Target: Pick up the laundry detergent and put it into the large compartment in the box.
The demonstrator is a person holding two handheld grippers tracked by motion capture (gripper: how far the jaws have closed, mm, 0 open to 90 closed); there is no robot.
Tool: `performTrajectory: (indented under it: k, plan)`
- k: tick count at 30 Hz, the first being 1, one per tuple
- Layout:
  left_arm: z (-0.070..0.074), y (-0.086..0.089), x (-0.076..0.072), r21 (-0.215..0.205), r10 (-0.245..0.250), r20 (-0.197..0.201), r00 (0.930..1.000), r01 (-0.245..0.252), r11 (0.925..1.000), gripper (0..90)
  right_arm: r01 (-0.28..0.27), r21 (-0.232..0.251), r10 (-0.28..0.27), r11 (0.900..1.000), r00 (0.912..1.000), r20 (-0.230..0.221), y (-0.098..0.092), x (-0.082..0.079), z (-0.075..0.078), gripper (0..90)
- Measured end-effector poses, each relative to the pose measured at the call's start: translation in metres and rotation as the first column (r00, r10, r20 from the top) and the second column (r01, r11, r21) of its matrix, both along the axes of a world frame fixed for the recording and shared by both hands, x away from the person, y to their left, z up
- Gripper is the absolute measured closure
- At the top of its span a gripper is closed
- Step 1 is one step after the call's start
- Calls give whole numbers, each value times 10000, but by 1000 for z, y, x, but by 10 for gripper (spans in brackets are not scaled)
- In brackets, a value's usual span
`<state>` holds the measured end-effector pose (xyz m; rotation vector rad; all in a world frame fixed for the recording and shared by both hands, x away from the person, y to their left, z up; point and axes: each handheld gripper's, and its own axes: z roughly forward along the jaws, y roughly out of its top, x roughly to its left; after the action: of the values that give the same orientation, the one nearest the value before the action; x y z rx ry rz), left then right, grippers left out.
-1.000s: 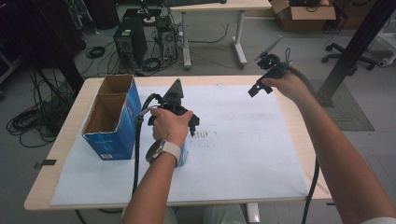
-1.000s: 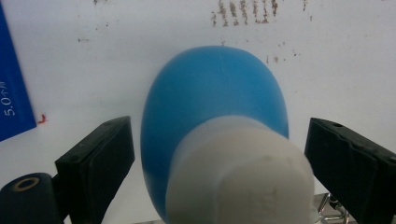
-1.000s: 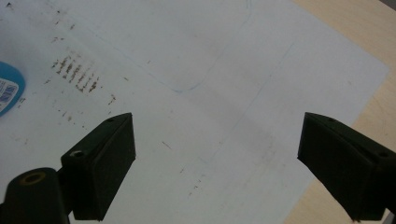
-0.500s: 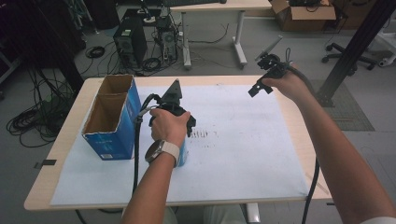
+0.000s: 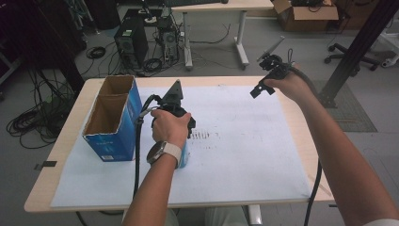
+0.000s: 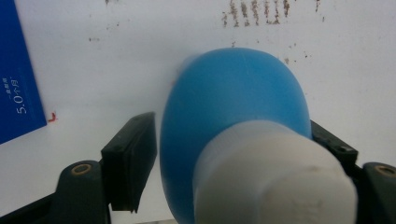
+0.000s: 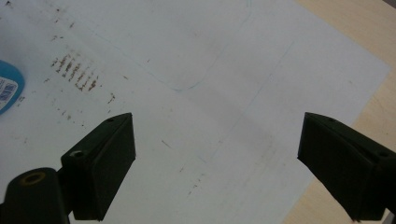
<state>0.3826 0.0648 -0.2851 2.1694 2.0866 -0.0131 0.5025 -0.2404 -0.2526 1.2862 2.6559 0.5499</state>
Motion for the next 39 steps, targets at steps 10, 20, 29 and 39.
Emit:
performTrajectory:
  k: [10,20,29,39]
  plan:
    - [1,-2,0,-86,34,-12,10000,-34,10000,370,15,14,-15,10000,10000,16,-1,0,0,113]
    - [2,-3,1,-60,-30,-42,10000,29,10000,375,76,64,-76,10000,10000,16,-4,-1,0,113]
    - [6,-4,0,-44,-287,-97,9995,286,9996,376,68,87,-69,9999,10000,56,-5,-2,1,113]
    - [40,9,-3,-43,-428,73,9991,428,9991,377,107,86,-108,9999,9999,66,-6,-4,3,113]
